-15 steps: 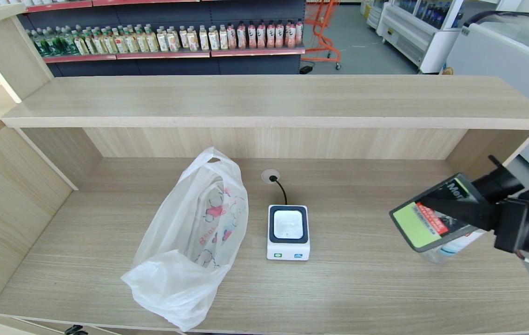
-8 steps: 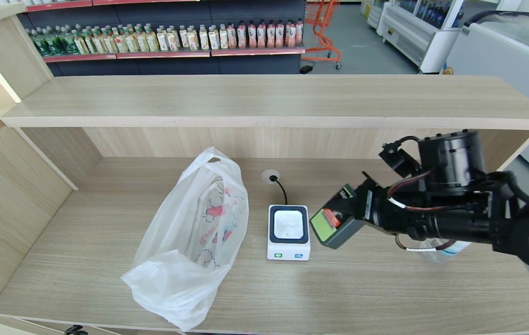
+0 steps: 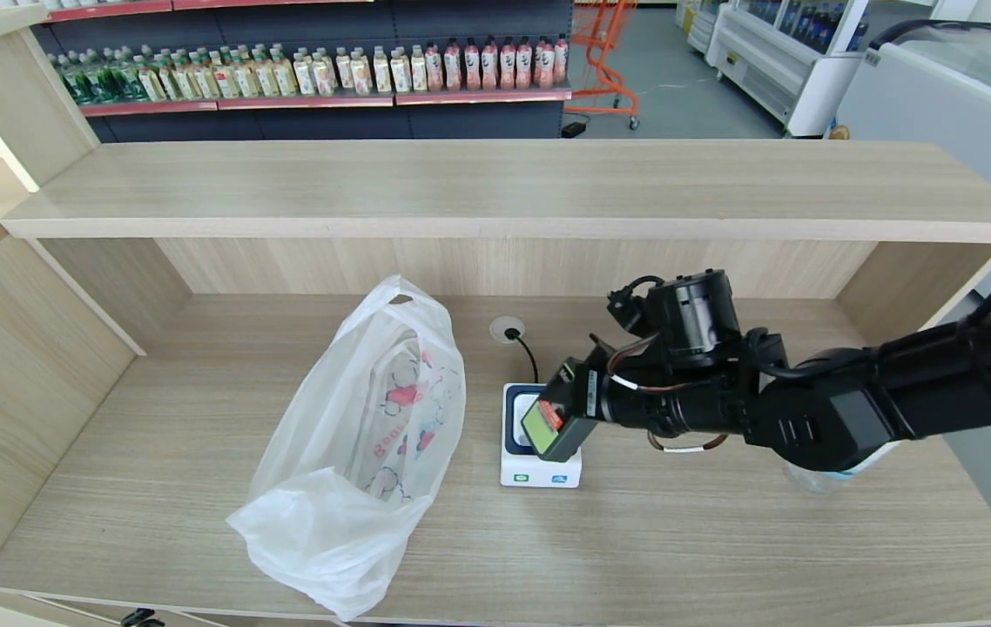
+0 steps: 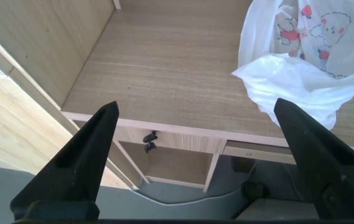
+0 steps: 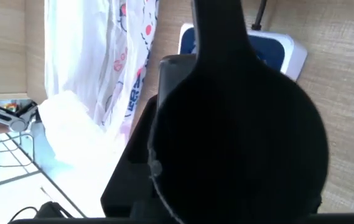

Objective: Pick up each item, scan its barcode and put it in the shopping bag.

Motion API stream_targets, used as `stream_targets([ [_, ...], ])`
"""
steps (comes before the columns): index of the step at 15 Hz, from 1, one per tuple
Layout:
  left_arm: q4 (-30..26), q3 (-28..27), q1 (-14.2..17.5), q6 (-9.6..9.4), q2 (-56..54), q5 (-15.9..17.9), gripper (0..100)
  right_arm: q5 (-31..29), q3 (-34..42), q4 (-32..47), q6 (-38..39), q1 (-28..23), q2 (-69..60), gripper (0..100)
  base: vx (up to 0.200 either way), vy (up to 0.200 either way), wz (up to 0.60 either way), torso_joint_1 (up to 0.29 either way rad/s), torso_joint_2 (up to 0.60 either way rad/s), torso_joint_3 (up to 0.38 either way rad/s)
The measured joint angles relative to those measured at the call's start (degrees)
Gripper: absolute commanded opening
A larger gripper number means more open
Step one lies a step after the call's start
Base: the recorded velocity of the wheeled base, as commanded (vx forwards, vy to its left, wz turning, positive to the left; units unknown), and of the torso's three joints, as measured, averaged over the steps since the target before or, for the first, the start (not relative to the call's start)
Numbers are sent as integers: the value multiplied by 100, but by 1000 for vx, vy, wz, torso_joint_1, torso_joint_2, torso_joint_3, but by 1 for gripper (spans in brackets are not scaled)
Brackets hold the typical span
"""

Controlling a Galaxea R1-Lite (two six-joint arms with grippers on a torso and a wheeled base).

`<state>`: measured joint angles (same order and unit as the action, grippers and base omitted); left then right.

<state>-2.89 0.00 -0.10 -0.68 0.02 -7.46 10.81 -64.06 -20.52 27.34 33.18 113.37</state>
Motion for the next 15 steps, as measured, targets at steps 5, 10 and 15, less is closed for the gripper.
stream_targets([
  [5, -1, 0, 0, 0, 0, 2, 100, 13, -200, -346, -413, 122, 444, 0, 0, 0, 0, 0, 0, 0],
  [10, 0, 0, 0, -2, 0, 2, 100, 10, -328, -312, -450, 151, 357, 0, 0, 0, 0, 0, 0, 0],
  [15, 0, 0, 0, -2, 0, 0, 100, 24, 72, -239, -1048, -59, -1125, 0, 0, 0, 0, 0, 0, 0],
])
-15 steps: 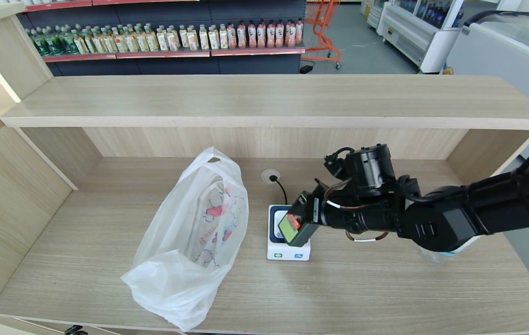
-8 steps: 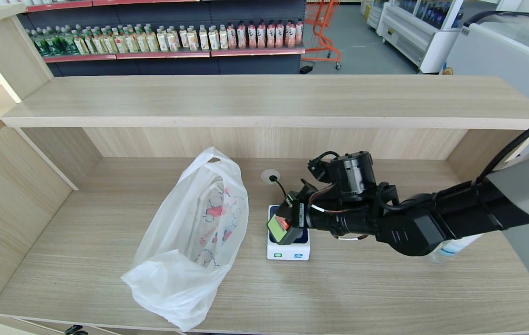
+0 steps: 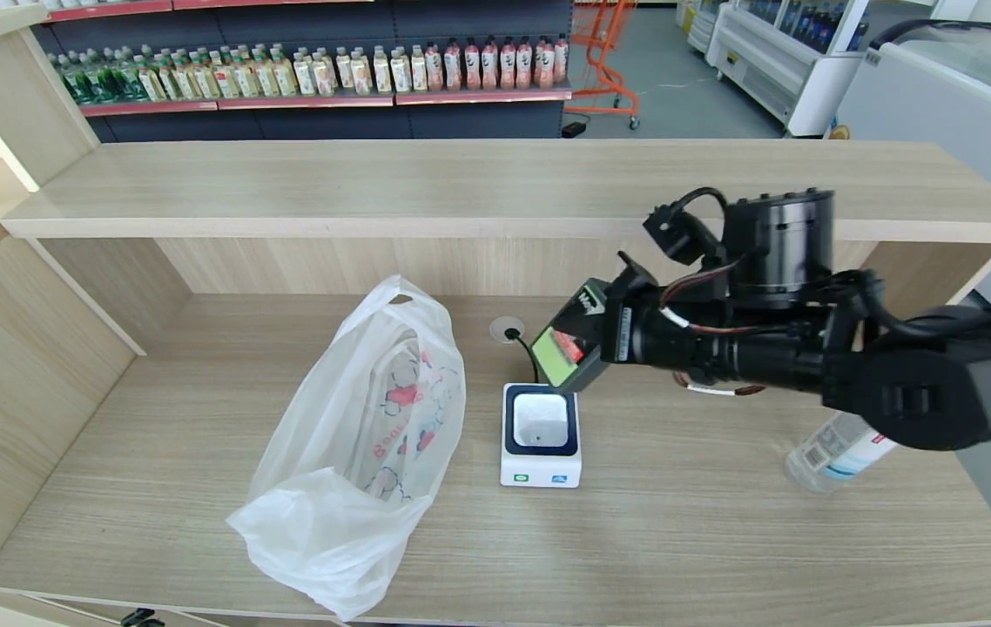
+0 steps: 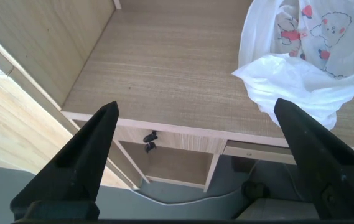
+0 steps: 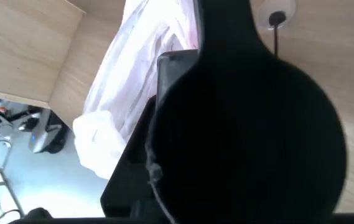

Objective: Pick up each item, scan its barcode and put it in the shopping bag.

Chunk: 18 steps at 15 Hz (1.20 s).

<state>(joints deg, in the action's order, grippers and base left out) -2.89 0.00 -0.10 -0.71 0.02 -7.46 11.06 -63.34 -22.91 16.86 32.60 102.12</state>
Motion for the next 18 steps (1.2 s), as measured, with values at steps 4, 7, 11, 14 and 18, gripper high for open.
stream_targets([
  [4, -1, 0, 0, 0, 0, 2, 100, 18, 1384, 90, -1640, -523, -1438, 0, 0, 0, 0, 0, 0, 0],
  [7, -1, 0, 0, 0, 0, 2, 100, 21, 2126, 123, -1022, -536, -2153, 0, 0, 0, 0, 0, 0, 0],
  [11, -1, 0, 0, 35, 0, 2, 100, 22, 2556, 123, -846, -685, -2610, 0, -200, 0, 0, 5, 1, 4],
  [14, -1, 0, 0, 28, 0, 2, 100, 38, 2597, 123, -649, -697, -2684, 0, 0, 0, 0, 0, 0, 0],
  [18, 0, 0, 7, 17, 0, 2, 100, 43, 2577, 121, -206, -680, -2679, 0, 0, 200, 0, 0, -1, 5],
])
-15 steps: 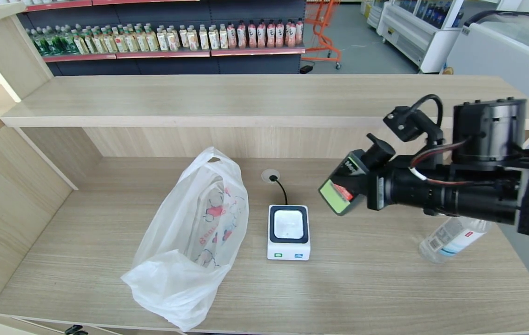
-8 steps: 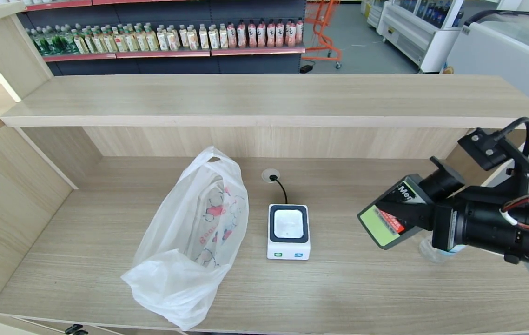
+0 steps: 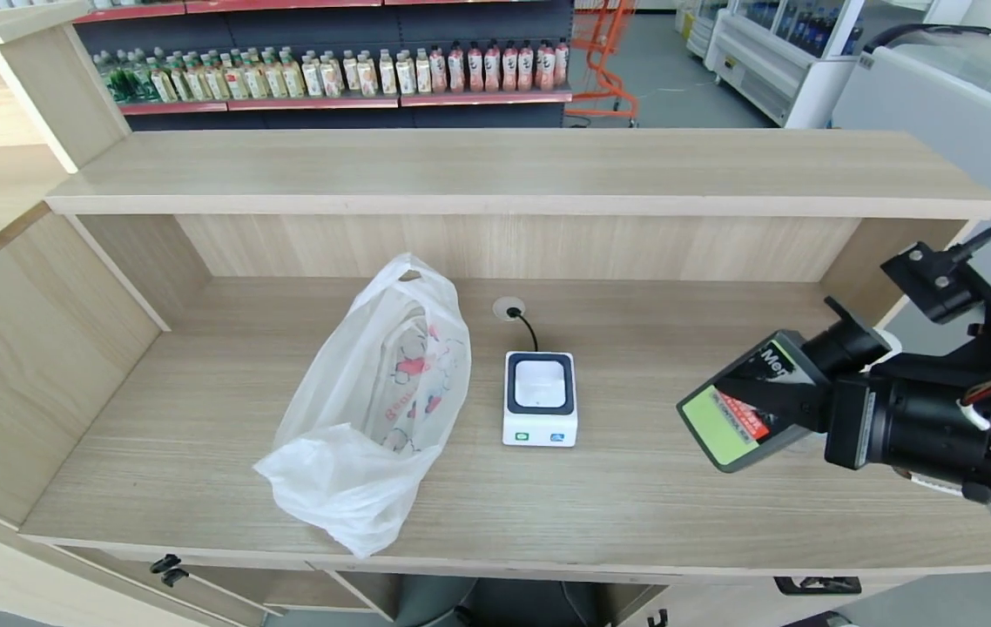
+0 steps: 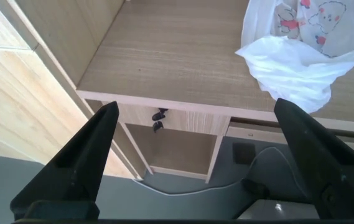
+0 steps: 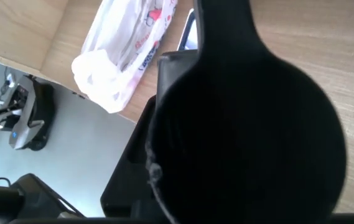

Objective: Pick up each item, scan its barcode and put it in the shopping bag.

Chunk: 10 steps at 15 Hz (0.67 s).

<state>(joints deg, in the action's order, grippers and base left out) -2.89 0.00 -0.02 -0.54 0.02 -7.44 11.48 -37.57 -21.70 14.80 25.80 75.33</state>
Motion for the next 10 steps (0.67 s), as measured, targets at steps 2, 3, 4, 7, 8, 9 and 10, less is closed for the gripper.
stream_targets([
  [2, 0, 0, -9, 0, 0, 0, 100, 33, -24, 9, 169, 0, 22, 0, 0, 200, 0, 24, 10, 2],
  [3, 0, 0, -9, 2, 0, -2, 100, 50, -55, -20, 180, 2, 39, 0, 0, 200, 0, -2, 2, 2],
  [4, -1, 0, -9, 2, 0, -2, 100, 74, -55, -11, 180, 6, 50, 0, 0, 200, 0, -2, -7, 12],
  [7, 0, 0, -7, 0, 0, -2, 100, 85, -256, -13, 238, 9, 234, 0, 0, 200, 0, -1, 4, 1],
  [8, 0, 0, -7, -1, 0, -2, 100, 85, -366, -20, 340, 16, 308, 0, 0, 200, 0, 2, 2, 2],
  [9, -1, 0, -7, -4, 0, -2, 100, 78, -477, -6, 422, 52, 389, 0, 0, 200, 0, -2, 2, 2],
  [10, 0, 0, -7, -4, 0, -2, 100, 74, -595, -27, 450, 107, 474, 0, 0, 200, 0, 7, -2, -7],
])
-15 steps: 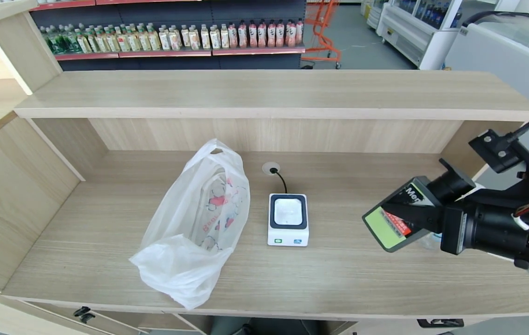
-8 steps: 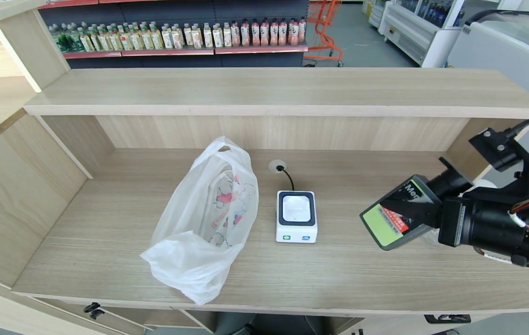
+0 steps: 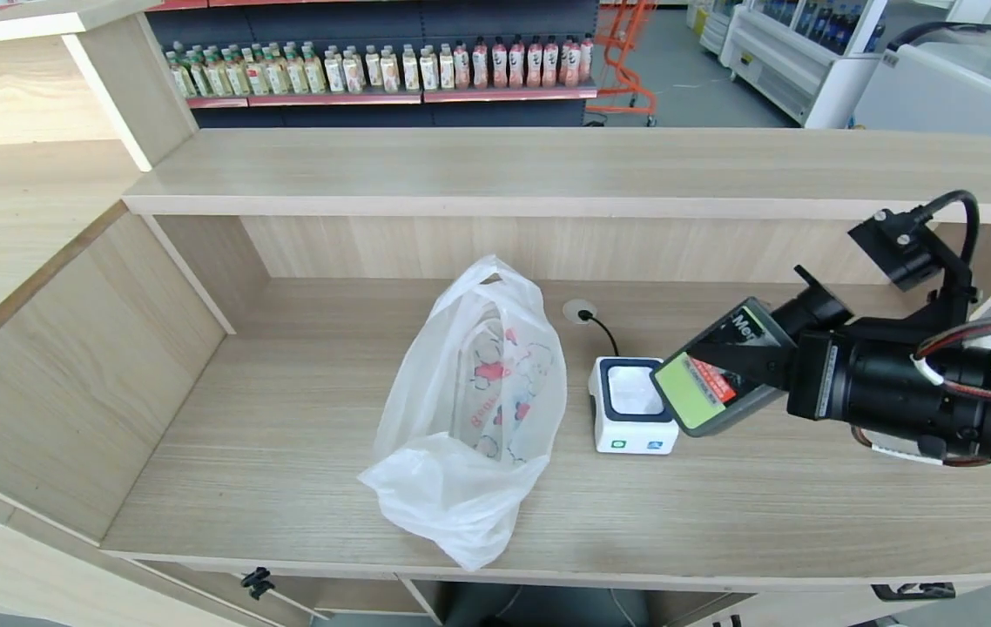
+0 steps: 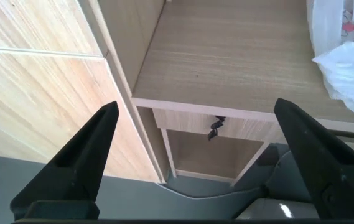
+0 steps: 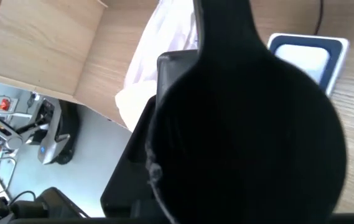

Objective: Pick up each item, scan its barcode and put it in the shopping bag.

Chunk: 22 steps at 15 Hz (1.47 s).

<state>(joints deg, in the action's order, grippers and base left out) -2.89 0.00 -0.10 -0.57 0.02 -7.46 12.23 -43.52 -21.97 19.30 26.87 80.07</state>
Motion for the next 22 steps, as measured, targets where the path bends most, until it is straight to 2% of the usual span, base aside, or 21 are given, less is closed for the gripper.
stream_targets([
  [1, -1, 0, 0, -2, 0, 0, 100, 0, -68, 11, 5, 37, 94, 0, 0, 200, 0, 7, 7, 2],
  [9, -1, 0, 0, 11, 0, 0, 100, -68, -664, -88, -11, 121, 1229, 0, 0, 0, 0, 0, 0, 0],
  [12, 0, 0, 0, 11, 0, 0, 100, -400, -848, -90, -77, 212, 1703, 0, 0, 0, 0, 0, 0, 0],
  [14, 0, 0, -1, 13, 0, 2, 100, -567, -929, -402, -466, 334, 2078, 0, 0, 0, 0, 0, 0, 0],
  [17, -1, 0, 2, 13, 0, 2, 100, -610, -1034, -1228, -1509, 417, 2820, 0, 0, 0, 0, 0, 0, 0],
  [22, -1, 0, 0, 11, 0, 2, 100, -629, -2160, -1435, -2345, 712, 4058, 0, 0, 0, 0, 0, 0, 0],
])
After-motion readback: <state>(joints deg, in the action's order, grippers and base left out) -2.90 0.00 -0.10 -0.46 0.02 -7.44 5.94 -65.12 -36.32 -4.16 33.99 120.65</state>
